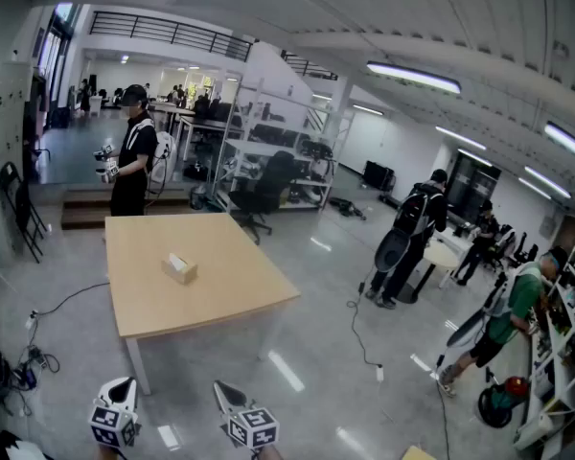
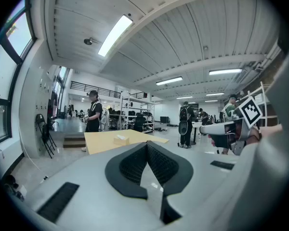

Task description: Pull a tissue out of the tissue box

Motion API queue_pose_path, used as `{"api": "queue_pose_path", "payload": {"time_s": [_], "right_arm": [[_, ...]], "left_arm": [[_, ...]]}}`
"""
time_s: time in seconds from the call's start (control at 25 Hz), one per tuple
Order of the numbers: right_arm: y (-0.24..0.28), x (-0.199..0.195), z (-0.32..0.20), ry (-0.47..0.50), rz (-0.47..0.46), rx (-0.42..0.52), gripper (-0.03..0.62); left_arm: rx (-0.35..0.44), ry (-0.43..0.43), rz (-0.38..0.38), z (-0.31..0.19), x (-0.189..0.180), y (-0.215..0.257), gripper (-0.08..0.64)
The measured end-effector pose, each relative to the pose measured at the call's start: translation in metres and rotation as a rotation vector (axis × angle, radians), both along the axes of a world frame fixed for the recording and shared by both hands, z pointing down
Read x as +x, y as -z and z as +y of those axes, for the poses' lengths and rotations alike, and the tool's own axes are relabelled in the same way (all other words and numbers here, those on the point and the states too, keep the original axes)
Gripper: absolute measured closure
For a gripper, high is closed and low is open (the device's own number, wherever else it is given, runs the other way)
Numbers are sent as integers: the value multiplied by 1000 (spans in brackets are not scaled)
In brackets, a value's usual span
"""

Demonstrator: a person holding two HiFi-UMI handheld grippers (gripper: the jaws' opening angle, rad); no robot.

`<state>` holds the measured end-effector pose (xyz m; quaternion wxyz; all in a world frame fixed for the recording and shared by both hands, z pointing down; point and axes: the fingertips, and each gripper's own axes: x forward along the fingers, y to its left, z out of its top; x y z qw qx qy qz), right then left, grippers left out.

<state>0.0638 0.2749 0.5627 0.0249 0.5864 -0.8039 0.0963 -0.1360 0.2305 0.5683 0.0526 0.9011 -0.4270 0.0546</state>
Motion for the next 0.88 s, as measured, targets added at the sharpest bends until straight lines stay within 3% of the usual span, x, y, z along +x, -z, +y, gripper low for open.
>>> {"api": "queue_pose_path", "payload": {"time_s": [0.32,0.88], "right_arm": [[5,0,-3,-21,-45,8,581],[-1,-34,12,-49,-22,0,581]], "left_arm": [[-4,3,-6,-3,-4,7,552],[-33,-39,-1,0,-31,-10,552]]}}
